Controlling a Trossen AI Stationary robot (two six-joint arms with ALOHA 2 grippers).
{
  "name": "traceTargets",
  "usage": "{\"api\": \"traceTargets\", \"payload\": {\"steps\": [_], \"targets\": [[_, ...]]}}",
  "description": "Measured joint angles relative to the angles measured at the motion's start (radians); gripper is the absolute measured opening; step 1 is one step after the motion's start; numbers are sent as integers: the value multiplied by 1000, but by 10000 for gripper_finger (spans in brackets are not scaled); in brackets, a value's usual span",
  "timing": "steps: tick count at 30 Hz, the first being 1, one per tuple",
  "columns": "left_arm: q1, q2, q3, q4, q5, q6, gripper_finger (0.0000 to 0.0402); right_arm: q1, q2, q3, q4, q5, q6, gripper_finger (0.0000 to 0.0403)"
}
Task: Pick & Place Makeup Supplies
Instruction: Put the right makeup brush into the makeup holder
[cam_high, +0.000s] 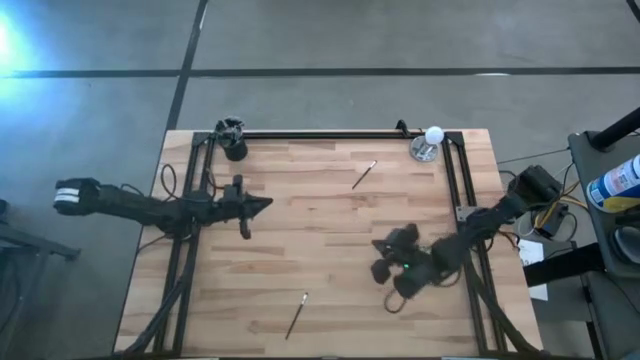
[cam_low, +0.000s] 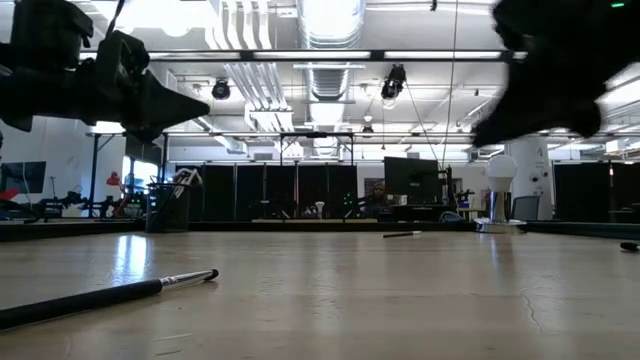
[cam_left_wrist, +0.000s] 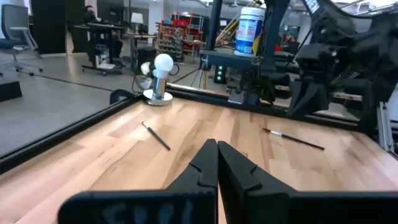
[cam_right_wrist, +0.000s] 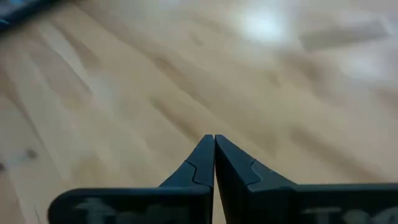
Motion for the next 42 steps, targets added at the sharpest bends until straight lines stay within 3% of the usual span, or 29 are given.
{"api": "traceTargets", "payload": {"steps": [6, 10, 15, 20, 26, 34, 42], "targets": [[0, 14, -1, 20, -4, -1, 2, 117, 36, 128, -550, -227, 554, 9], [0, 19, 1, 32, -4, -2, 2, 148, 71, 170, -697, -399, 700, 19], [0, 25, 6, 31, -4, -4, 2, 151, 101, 136, -681, -472, 752, 61], [0, 40, 6, 27, -4, -13, 2, 151, 108, 81, -675, -477, 834, 106], [0, 70, 6, 30, -4, -26, 2, 125, 100, -3, -673, -486, 891, 128], [0, 93, 6, 31, -4, -40, 2, 106, 114, -76, -541, -468, 902, 107], [0, 117, 6, 9, -15, -85, 3, 107, 132, -81, -514, -431, 838, 52]]}}
